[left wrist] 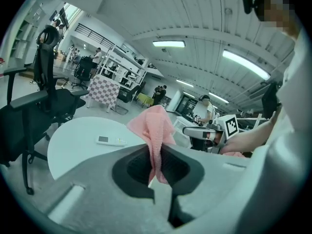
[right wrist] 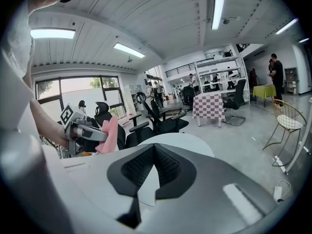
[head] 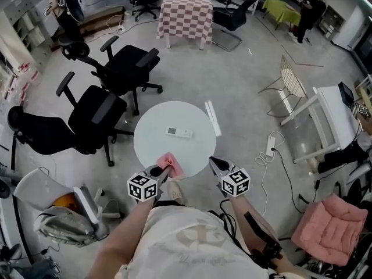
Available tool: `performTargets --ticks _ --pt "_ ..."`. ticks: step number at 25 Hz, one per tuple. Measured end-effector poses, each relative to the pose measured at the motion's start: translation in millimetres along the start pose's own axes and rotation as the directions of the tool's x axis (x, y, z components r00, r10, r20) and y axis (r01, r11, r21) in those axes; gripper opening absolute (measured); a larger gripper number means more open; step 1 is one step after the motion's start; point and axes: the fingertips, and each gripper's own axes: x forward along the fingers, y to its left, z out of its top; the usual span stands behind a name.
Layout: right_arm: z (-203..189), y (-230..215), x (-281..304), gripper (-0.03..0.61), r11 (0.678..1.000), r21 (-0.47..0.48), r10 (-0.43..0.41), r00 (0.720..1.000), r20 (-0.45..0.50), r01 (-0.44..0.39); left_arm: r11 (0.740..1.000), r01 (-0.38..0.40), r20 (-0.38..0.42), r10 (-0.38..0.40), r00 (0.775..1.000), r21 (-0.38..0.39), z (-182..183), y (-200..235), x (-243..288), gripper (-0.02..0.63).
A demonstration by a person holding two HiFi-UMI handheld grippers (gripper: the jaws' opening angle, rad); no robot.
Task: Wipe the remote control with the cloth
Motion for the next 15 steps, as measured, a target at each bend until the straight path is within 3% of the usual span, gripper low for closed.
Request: performTargets --ticks 15 --pt "34 -42 104 0.008 0.999 -0.029 -0.018 0.995 -0.102 0.015 0.999 0.023 0.014 -0.023 1.0 -0.039 66 102 43 0.02"
